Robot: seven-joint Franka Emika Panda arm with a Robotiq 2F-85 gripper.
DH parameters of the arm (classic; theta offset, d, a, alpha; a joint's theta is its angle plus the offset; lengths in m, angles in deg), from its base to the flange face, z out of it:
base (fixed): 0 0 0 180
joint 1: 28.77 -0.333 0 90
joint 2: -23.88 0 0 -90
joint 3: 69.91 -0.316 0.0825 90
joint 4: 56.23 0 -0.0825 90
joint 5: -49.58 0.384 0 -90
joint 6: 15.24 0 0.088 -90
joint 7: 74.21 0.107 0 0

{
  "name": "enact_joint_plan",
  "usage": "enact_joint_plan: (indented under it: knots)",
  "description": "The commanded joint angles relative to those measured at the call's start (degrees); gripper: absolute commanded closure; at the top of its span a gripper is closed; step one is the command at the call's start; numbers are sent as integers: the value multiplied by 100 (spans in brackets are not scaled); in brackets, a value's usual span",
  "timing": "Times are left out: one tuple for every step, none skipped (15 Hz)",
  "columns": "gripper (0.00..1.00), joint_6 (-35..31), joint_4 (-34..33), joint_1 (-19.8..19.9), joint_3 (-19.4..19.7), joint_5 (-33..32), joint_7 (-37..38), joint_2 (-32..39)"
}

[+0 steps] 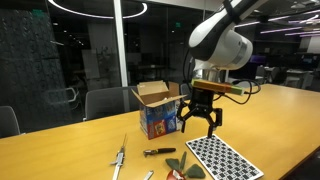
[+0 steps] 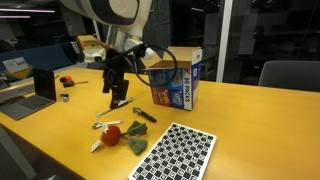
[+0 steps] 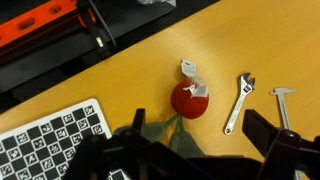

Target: Put the fluffy toy inside the box.

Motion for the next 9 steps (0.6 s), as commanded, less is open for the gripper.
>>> enact_joint_plan:
  knots:
    - [0,-304,-235,-130,-112,412,727,740]
    - [0,-363,-208,-156,-118,483,867,893]
    - [0,-401,-201,-180,-107,597,931,1067]
    - [0,-449,-228,-206,-106,656,1036,1270]
    - [0,-464,-302,-238,-103,742,1117,1503]
    - [0,-499,-357,-269,-107,802,1194,1676]
    - [0,-551,-434,-308,-118,860,1231,1877]
    - [0,-586,-515,-342,-119,911,1283,2063]
    - [0,-617,-658,-379,-124,972,1291,2304]
